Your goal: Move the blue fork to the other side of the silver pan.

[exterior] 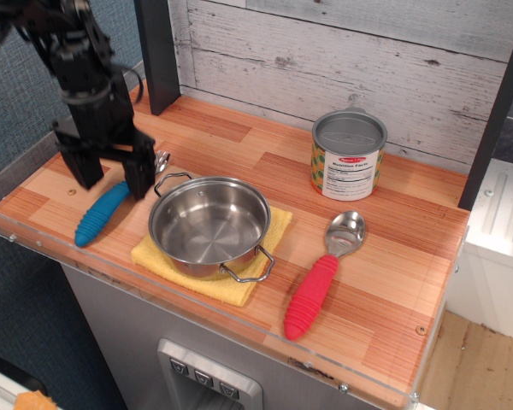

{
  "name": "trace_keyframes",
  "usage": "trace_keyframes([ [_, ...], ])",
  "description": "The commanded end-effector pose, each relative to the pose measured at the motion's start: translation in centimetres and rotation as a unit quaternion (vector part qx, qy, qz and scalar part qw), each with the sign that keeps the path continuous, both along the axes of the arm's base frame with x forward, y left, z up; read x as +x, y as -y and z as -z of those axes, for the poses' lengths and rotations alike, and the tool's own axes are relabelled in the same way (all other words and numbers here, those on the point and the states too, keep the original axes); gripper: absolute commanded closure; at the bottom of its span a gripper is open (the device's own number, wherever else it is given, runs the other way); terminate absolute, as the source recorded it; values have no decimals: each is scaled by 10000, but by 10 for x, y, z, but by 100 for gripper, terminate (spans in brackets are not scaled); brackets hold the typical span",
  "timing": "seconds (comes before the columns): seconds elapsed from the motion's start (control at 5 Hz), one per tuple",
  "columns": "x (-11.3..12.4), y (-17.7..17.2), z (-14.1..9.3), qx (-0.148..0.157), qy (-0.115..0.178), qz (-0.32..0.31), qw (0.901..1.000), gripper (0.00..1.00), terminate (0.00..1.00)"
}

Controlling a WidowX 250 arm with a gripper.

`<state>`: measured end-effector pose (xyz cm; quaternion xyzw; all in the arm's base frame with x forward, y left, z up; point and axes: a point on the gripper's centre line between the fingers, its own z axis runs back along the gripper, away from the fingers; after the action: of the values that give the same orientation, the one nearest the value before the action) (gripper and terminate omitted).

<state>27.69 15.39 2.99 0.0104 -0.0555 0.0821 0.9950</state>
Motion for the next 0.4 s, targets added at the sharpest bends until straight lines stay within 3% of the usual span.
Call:
trace_keyframes([
  [0.0,6,-5,-46,317,306,-229,9988,0,0],
  [0.2,14,5,-59,338,284,-282,9986,0,0],
])
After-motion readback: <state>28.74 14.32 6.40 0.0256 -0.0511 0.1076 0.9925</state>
